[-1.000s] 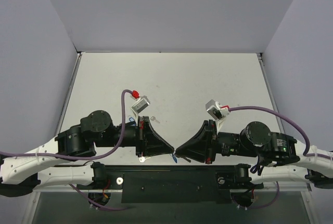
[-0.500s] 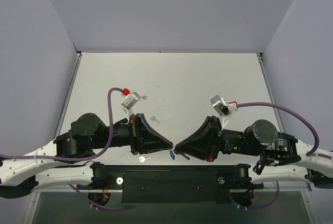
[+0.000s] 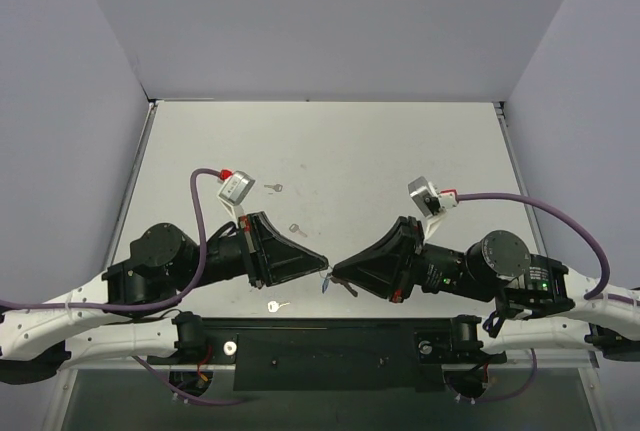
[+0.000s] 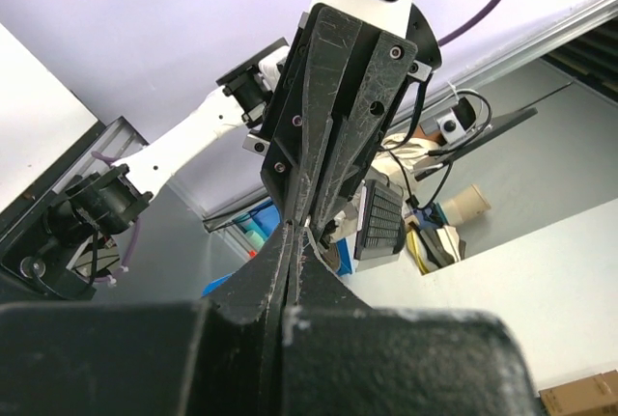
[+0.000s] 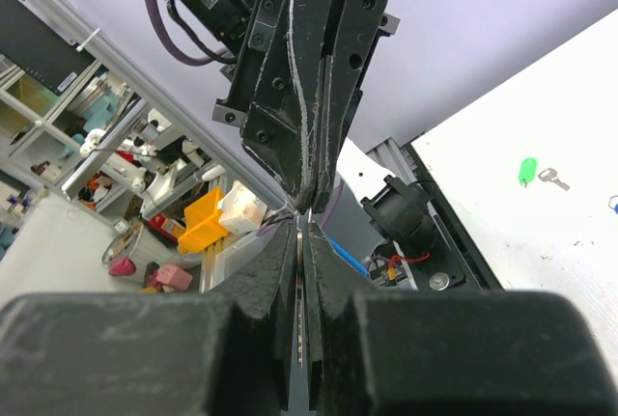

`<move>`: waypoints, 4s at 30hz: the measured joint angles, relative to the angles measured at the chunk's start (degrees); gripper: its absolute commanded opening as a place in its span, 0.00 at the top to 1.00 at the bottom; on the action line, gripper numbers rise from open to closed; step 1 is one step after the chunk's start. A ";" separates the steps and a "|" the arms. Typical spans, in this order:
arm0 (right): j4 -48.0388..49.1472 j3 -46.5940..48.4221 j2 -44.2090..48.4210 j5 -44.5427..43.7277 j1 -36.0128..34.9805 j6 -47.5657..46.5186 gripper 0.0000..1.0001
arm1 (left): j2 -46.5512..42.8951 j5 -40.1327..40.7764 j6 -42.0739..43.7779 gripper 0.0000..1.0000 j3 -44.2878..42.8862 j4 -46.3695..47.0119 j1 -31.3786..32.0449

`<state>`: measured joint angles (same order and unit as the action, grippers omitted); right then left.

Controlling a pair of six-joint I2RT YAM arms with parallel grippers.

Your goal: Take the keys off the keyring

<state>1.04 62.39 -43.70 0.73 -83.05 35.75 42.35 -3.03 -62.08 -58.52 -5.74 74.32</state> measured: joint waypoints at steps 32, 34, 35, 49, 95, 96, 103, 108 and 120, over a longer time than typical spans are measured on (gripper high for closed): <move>0.04 -3.17 1.44 -19.08 -0.68 0.15 1.00 | 1.57 22.29 -3.50 1.00 4.57 6.01 5.62; -0.04 -3.17 1.44 -19.41 -0.68 0.13 1.00 | 1.75 23.61 -3.50 1.00 4.57 6.03 6.19; -0.09 -3.17 1.44 -19.56 -0.68 0.13 1.00 | 1.81 24.00 -3.50 1.00 4.57 5.95 6.32; -5.16 -2.78 1.42 -20.48 -0.68 -0.48 1.00 | -0.09 25.24 -0.46 0.42 -0.17 -7.06 6.75; -25.75 16.92 -9.60 24.00 7.41 -8.83 1.00 | 13.90 -22.88 27.54 0.50 -21.00 -31.91 -5.55; -25.68 16.92 -9.73 24.20 7.61 -8.83 1.00 | 13.94 -23.26 27.43 0.50 -20.90 -31.45 -5.53; -25.66 16.92 -9.97 24.90 8.09 -8.83 1.00 | 13.94 -25.51 26.56 0.50 -20.57 -28.72 -5.70; -25.46 16.92 -9.99 25.31 8.13 -8.83 1.00 | 13.94 -26.60 26.08 0.54 -20.02 -27.10 -5.73; -25.64 16.92 -10.10 25.75 8.39 -8.83 1.00 | 14.36 -27.91 25.11 0.56 -19.67 -26.01 -5.81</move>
<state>-24.60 79.31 -53.80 26.48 -74.65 26.92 56.71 -30.94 -36.97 -78.19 -31.75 68.51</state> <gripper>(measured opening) 0.006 0.444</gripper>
